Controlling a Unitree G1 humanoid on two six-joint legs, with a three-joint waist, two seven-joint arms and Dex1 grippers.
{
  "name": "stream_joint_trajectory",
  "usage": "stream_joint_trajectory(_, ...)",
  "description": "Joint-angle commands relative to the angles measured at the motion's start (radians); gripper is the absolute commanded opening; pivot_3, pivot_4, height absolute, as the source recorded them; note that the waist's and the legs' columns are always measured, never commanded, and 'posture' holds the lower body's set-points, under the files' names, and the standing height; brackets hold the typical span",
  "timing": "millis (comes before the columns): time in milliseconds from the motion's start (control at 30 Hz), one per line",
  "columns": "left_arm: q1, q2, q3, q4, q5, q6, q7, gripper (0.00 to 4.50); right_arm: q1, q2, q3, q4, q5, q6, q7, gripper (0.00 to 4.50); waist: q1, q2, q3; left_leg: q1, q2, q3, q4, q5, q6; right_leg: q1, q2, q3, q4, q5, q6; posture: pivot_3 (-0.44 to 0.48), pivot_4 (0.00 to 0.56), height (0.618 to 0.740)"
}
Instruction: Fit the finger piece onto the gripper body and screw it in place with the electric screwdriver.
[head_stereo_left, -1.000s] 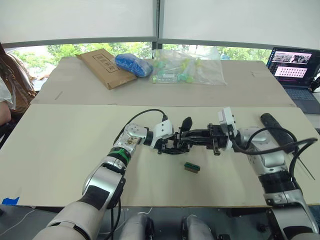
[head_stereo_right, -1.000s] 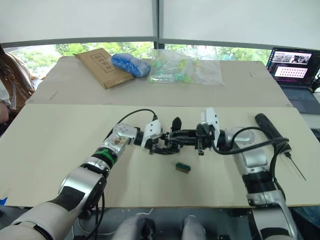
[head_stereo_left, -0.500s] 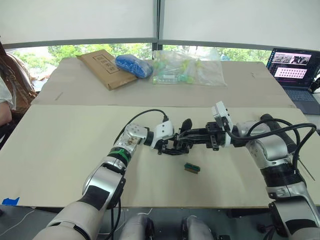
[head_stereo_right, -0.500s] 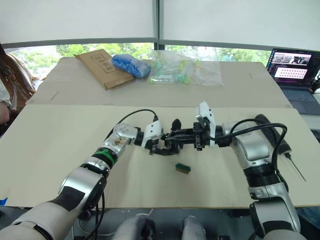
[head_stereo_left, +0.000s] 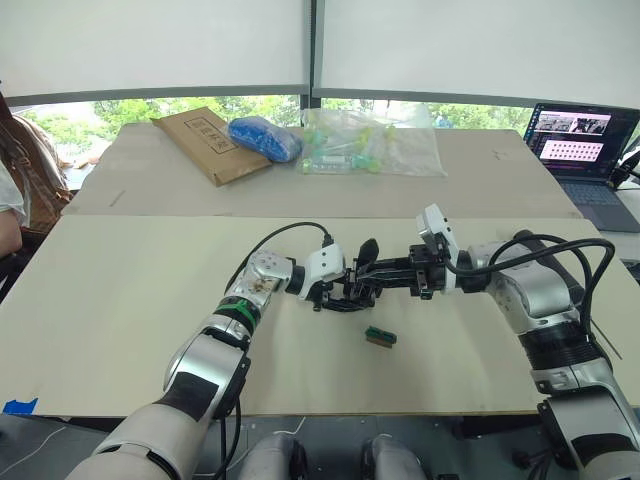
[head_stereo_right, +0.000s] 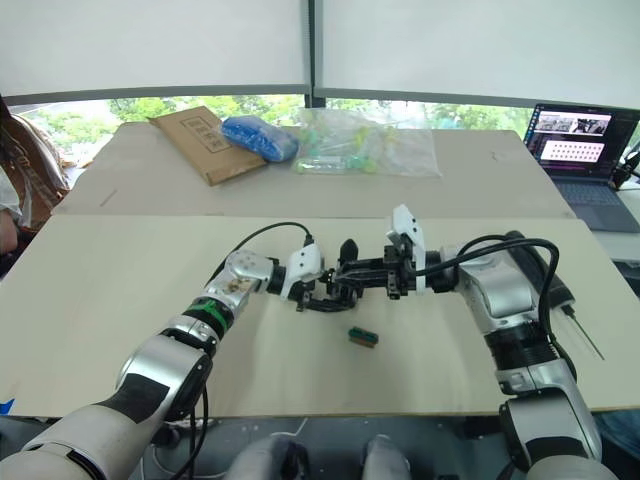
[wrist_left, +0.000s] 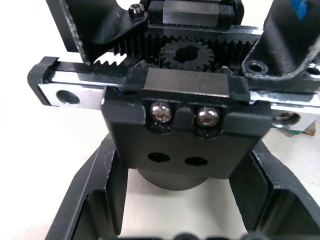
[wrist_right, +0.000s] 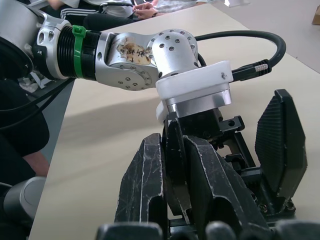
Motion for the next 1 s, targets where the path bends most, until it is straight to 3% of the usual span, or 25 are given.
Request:
stream_joint_trajectory(33,-0.017,-0.003,0.008,-0.027,-0.006,-0.019,-0.011,2.28,0.069,-0.019,0.066,0.05,-0.11,0.008,-0.031,0.72,0.0,-0.001,0.0,0.0,0.0,0.0,0.0,0.0,0.0,0.0,-0.002,0.0,0.0,0.0,0.0,0.0,0.15,0.732)
stream_joint_trajectory(167,-0.016,-0.003,0.01,-0.027,-0.005,-0.018,-0.012,2.28,0.04,-0.056,-0.027,-0.089,-0.026,0.054,-0.021,2.3,0.001,-0.001,0.0,-0.009,-0.001,0.002,0.0,-0.001,0.001,-0.007,-0.006,-0.001,0.002,0.0,0.0,0.0,0.15,0.732)
stream_joint_trajectory(267,-0.013,-0.002,0.014,-0.03,-0.011,-0.008,-0.025,2.28,0.049,-0.182,-0.109,-0.209,0.013,0.119,0.011,3.3,0.007,-0.001,0.001,-0.016,-0.003,0.005,0.002,0.0,0.002,-0.016,-0.006,-0.003,0.005,0.001,0.0,0.0,0.15,0.732)
stream_joint_trajectory(500,0.015,0.014,0.018,-0.047,-0.023,0.042,-0.039,2.28,0.153,-0.367,-0.311,-0.38,0.107,0.224,-0.007,3.34,0.011,-0.001,0.001,-0.02,-0.002,0.004,0.004,-0.001,0.004,-0.017,-0.005,-0.005,0.002,0.001,0.002,0.0,0.15,0.732)
stream_joint_trajectory(567,0.026,0.027,0.022,-0.059,-0.031,0.072,-0.057,3.32,0.19,-0.409,-0.377,-0.402,0.126,0.254,-0.023,3.34,0.011,-0.002,0.002,-0.02,-0.002,0.004,0.004,-0.001,0.004,-0.017,-0.005,-0.005,0.002,0.001,0.002,0.0,0.15,0.732)
stream_joint_trajectory(667,0.053,0.068,0.035,-0.128,-0.063,0.135,-0.119,4.48,0.241,-0.463,-0.448,-0.387,0.142,0.327,-0.055,3.34,0.011,-0.002,0.002,-0.02,-0.002,0.004,0.004,-0.001,0.004,-0.017,-0.005,-0.005,0.002,0.001,0.002,0.0,0.15,0.732)
stream_joint_trajectory(700,0.07,0.091,0.042,-0.178,-0.081,0.173,-0.148,4.5,0.26,-0.487,-0.463,-0.373,0.134,0.347,-0.069,3.9,0.012,-0.002,0.002,-0.02,-0.002,0.004,0.004,-0.001,0.004,-0.017,-0.006,-0.005,0.002,0.001,0.002,0.0,0.15,0.732)
stream_joint_trajectory(767,0.113,0.141,0.049,-0.305,-0.118,0.257,-0.2,4.5,0.29,-0.531,-0.474,-0.344,0.111,0.381,-0.097,4.47,0.009,-0.002,0.002,-0.02,-0.002,0.004,0.004,-0.001,0.004,-0.017,-0.006,-0.004,0.002,0.001,0.002,0.0,0.15,0.732)
stream_joint_trajectory(800,0.131,0.158,0.048,-0.354,-0.13,0.288,-0.212,4.5,0.297,-0.543,-0.475,-0.336,0.107,0.391,-0.107,4.47,0.007,-0.001,0.002,-0.02,-0.002,0.004,0.004,-0.001,0.004,-0.017,-0.005,-0.004,0.002,0.001,0.002,0.0,0.15,0.732)
stream_joint_trajectory(900,0.234,0.309,0.089,-0.747,-0.273,0.549,-0.301,4.5,0.278,-0.622,-0.411,-0.167,-0.035,0.377,-0.205,4.47,0.001,0.0,0.004,-0.02,-0.002,0.005,0.004,-0.001,0.004,-0.018,-0.006,-0.004,0.002,0.001,0.001,0.0,0.15,0.732)
stream_joint_trajectory(1000,0.286,0.429,0.134,-1.093,-0.436,0.808,-0.305,4.5,0.205,-0.659,-0.3,0.035,-0.181,0.259,-0.239,4.47,0.001,0.002,0.008,-0.02,-0.002,0.004,0.004,-0.001,0.004,-0.017,-0.006,-0.003,0.002,0.001,0.002,0.0,0.15,0.732)
